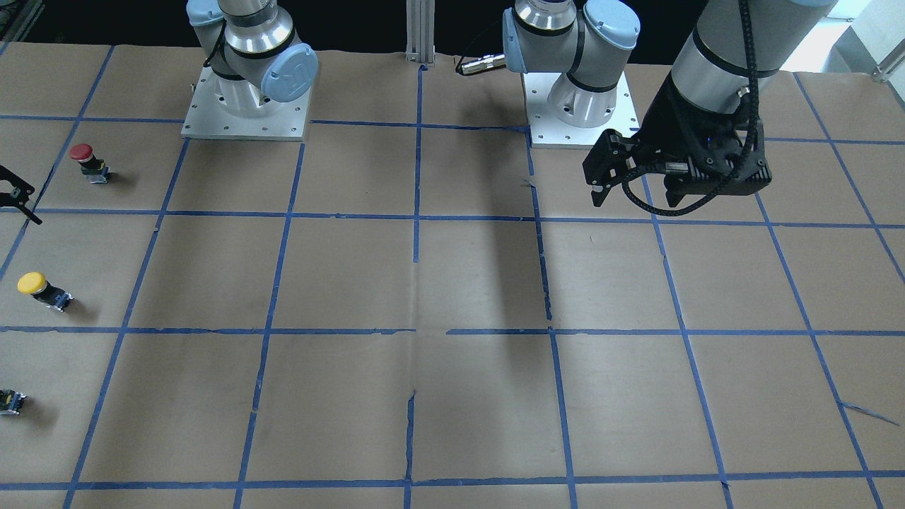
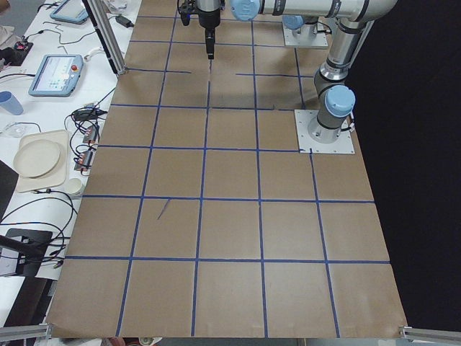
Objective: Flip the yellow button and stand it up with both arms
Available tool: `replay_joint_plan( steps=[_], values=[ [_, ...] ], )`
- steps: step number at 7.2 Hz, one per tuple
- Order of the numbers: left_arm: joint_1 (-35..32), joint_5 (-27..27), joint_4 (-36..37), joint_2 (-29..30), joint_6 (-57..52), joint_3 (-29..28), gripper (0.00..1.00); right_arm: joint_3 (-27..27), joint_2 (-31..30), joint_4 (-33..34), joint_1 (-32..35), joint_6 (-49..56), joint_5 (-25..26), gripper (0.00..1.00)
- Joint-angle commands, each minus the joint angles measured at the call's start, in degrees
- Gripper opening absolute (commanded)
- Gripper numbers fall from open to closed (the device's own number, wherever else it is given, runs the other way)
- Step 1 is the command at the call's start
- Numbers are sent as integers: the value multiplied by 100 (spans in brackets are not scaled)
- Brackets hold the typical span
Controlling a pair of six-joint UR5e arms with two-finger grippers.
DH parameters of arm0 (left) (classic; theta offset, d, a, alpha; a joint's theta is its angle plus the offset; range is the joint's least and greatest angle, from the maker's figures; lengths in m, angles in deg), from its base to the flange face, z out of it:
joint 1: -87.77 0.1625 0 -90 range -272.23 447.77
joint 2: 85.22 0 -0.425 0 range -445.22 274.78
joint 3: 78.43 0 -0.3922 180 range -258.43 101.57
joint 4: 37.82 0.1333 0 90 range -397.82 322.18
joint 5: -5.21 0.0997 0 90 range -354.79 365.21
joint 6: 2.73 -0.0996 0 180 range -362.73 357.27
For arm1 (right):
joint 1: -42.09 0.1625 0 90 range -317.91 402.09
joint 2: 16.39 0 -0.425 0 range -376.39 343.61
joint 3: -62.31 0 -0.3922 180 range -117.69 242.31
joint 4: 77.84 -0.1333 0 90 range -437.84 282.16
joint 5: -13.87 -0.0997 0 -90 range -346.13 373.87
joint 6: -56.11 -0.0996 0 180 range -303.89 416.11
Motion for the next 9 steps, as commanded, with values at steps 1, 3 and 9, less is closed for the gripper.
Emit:
replay_joint_plan(
  steps=[1, 3, 9],
  values=[
    [16, 19, 0, -1, -13, -24, 100, -18, -768, -632, 537, -2937, 269, 100],
    [25, -16, -9, 8, -4, -15, 100, -45, -1016, -804, 1476, -5358, 585, 100],
    [7, 28, -61, -71, -13, -77, 100, -563, -1612, -2052, 3647, -9566, 622, 100]
  ],
)
